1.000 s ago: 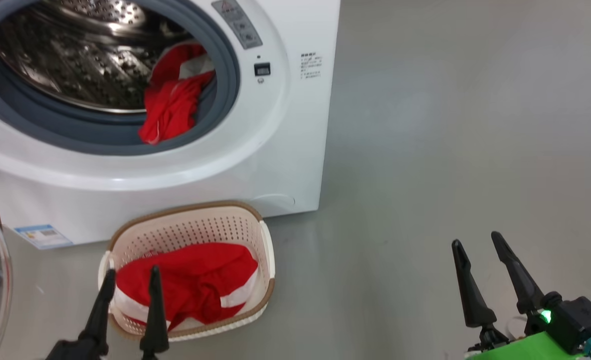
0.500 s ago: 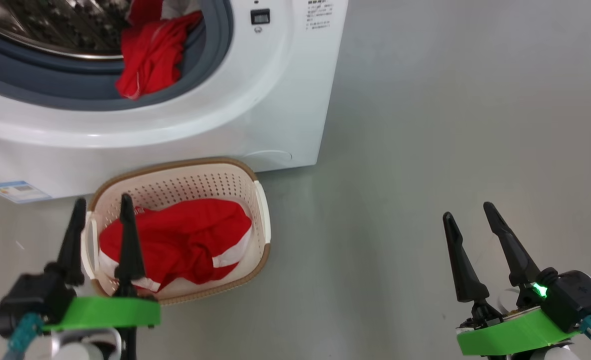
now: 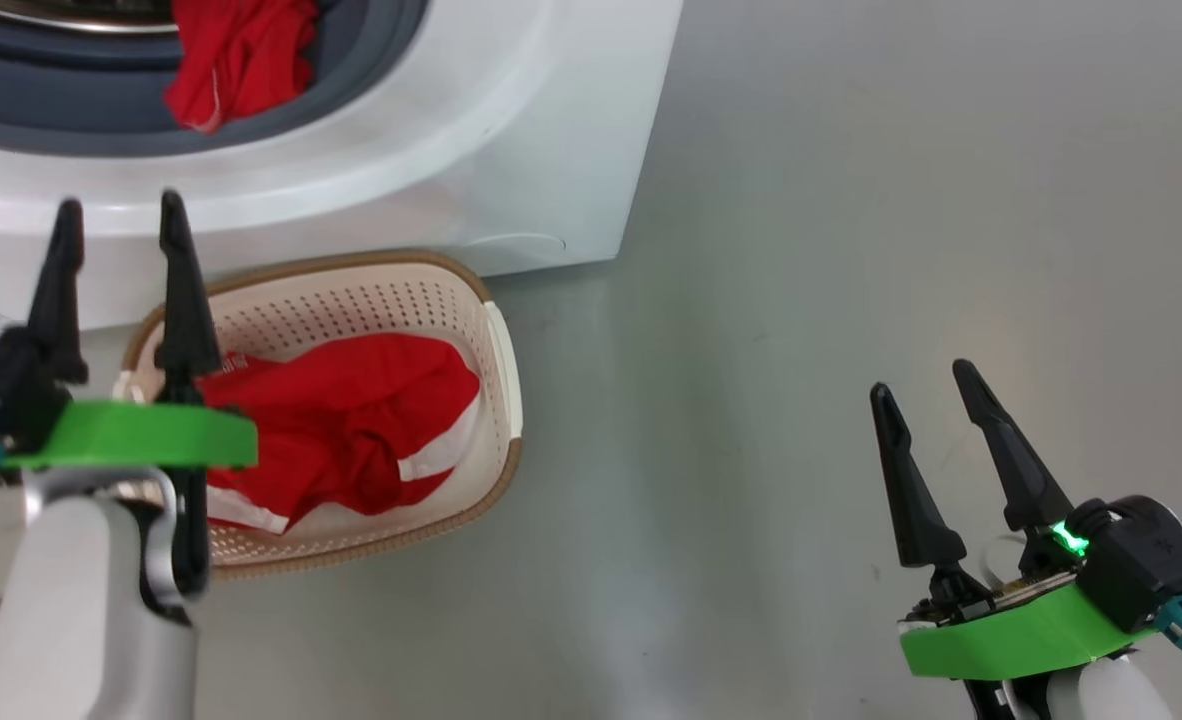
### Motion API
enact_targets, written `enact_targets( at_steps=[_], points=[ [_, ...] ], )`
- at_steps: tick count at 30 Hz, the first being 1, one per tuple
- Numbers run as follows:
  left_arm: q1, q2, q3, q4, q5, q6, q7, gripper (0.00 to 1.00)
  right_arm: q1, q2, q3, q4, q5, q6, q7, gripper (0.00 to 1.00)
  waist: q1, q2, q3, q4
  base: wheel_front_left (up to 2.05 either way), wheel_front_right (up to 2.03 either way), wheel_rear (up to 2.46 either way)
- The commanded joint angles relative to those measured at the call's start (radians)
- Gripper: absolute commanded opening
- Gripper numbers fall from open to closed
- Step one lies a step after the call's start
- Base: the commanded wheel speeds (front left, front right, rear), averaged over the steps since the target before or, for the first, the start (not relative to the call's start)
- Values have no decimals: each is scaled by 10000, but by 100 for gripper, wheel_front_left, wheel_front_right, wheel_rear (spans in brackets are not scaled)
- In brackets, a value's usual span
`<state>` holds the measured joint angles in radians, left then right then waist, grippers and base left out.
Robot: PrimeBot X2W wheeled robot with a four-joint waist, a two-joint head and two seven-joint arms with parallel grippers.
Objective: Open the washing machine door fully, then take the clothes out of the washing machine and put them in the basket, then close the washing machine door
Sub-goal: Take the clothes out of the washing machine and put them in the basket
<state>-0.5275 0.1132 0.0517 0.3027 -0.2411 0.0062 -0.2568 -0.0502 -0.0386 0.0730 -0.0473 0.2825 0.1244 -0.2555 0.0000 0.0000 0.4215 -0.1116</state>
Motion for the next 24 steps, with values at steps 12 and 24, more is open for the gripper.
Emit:
enact_targets(
  at_steps=[12,24],
  points=[
    [-2941,892,307,2226,11,-339,-35,100,-631,-116,359,-327,130,63,-63,100,0,0,1279,-204,0,0,0],
    [-5949,1423,-84,4519,143,-598,198,100,-987,-116,342,-307,116,63,-63,100,0,0,2134,-298,0,0,0]
  ],
)
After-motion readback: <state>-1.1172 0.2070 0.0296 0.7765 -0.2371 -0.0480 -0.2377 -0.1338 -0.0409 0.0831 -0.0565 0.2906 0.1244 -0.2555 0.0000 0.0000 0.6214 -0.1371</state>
